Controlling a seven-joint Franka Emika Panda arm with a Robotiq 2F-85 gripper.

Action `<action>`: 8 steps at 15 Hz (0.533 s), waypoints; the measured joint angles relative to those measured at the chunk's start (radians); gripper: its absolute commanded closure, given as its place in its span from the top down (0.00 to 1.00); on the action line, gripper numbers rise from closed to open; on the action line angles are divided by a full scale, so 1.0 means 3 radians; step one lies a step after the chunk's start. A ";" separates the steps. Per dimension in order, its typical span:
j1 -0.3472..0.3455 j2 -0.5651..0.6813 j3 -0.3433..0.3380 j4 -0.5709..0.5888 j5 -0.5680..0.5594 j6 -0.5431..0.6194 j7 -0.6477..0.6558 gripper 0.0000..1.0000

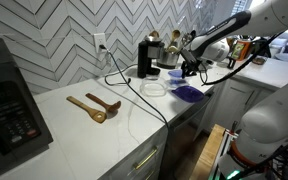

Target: Unstack the clear bowls and put the blue packet in the bowl on the right then put the light blue lid on the bowl on the right

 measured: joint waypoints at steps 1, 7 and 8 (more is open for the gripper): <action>-0.0008 -0.0001 0.0012 0.0000 -0.0050 -0.0002 0.0040 0.03; -0.0058 -0.0010 0.0044 0.0004 -0.0248 -0.0016 0.0205 0.50; -0.0065 -0.0012 0.0044 0.0007 -0.0256 -0.0016 0.0211 0.50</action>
